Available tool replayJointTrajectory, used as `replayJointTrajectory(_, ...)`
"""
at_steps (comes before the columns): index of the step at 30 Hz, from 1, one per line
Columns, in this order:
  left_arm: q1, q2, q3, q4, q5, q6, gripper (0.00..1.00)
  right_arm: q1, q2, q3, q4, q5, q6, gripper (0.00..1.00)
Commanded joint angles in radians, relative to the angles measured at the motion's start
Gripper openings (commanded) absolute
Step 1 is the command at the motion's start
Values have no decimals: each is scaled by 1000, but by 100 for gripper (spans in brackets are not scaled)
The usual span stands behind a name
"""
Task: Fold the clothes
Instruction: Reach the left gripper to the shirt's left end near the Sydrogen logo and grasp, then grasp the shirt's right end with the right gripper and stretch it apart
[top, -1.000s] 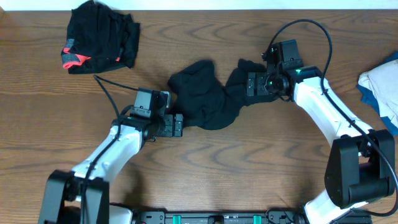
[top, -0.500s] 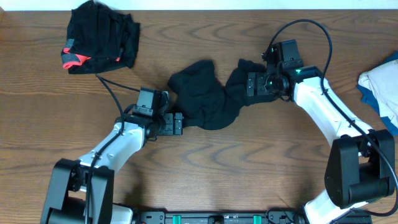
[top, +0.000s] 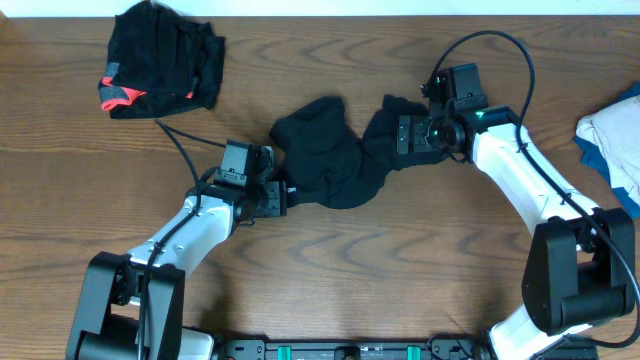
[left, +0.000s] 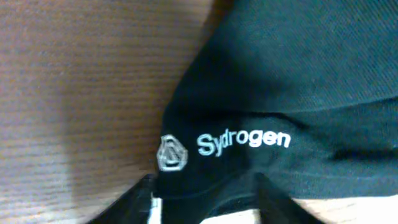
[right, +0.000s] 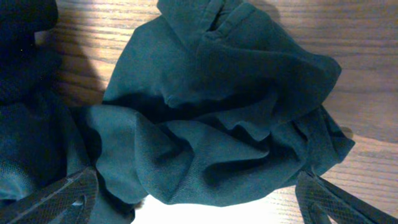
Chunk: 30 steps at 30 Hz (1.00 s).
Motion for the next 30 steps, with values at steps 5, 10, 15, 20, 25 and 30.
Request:
replayJointTrajectory(5,-3,8,14,14,12,7,8,-27,3,2,24,13,0,99)
replayJointTrajectory(10,-3,8,14,31,12,7,6,-46,7,1,68,13,0,99)
replayJointTrajectory(15,-3,8,14,40,12,7,6,-60,49,2,141,-6,-1,94)
replayJointTrajectory(20,-3,8,14,47,12,7,6,-78,118,2,189,-27,-15,94)
replayJointTrajectory(25,-3,8,14,47,12,7,6,-85,158,2,266,-64,-13,93)
replayJointTrajectory(30,-3,8,14,49,12,7,6,-85,184,2,353,-63,64,89)
